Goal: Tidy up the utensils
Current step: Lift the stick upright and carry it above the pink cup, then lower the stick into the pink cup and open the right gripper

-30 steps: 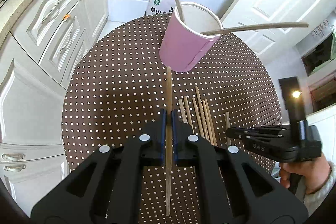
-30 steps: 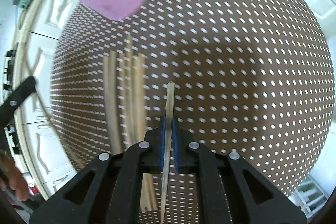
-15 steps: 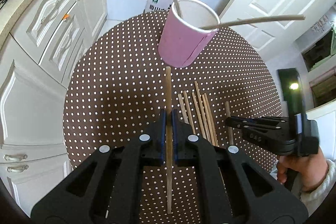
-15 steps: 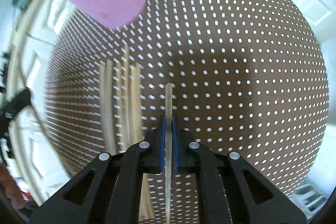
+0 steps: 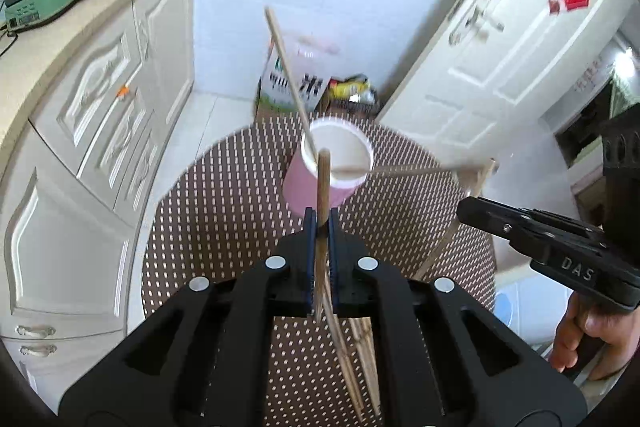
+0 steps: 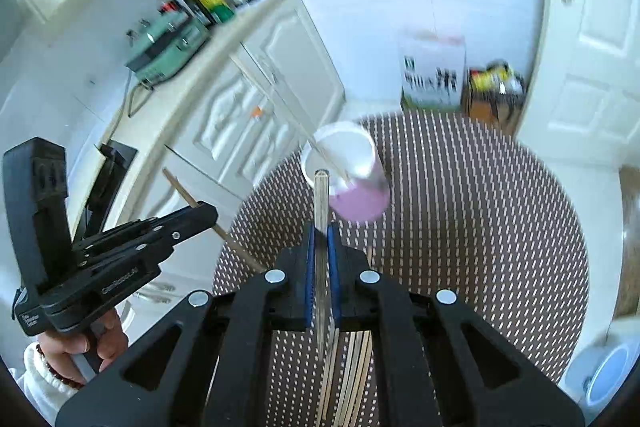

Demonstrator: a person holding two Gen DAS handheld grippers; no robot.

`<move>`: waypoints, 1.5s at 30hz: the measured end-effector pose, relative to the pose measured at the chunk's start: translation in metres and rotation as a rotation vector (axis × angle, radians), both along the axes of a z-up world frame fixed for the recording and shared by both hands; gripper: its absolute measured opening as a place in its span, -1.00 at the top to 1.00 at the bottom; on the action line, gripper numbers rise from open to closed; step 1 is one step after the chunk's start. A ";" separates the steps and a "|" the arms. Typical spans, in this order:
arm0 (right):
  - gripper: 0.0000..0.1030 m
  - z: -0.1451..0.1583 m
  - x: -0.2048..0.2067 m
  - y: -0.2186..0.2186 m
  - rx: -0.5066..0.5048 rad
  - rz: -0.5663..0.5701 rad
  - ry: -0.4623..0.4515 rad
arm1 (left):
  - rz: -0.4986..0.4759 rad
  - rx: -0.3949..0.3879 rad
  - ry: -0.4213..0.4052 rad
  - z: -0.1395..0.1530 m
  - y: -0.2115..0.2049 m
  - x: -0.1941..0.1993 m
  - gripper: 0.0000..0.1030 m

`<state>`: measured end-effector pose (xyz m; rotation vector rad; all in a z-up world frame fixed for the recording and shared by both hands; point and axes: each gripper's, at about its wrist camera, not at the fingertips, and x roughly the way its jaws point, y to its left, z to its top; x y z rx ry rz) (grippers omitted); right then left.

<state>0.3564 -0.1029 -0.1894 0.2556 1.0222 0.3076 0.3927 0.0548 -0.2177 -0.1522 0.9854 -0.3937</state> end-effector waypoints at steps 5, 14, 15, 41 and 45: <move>0.90 0.039 0.005 -0.014 -0.013 0.004 -0.116 | 0.031 -0.049 -0.065 0.031 0.006 0.010 0.89; 0.90 0.094 0.016 -0.025 0.005 -0.003 -0.293 | 0.068 -0.113 -0.173 0.073 0.010 0.025 0.89; 0.90 0.097 0.017 -0.026 0.003 -0.006 -0.308 | 0.071 -0.115 -0.180 0.076 0.010 0.025 0.89; 0.90 0.054 0.050 -0.043 -0.097 -0.060 -0.333 | 0.089 0.019 -0.128 0.021 -0.016 0.049 0.88; 0.90 0.043 0.053 -0.042 -0.086 -0.054 -0.285 | 0.082 0.023 -0.108 0.016 -0.018 0.050 0.88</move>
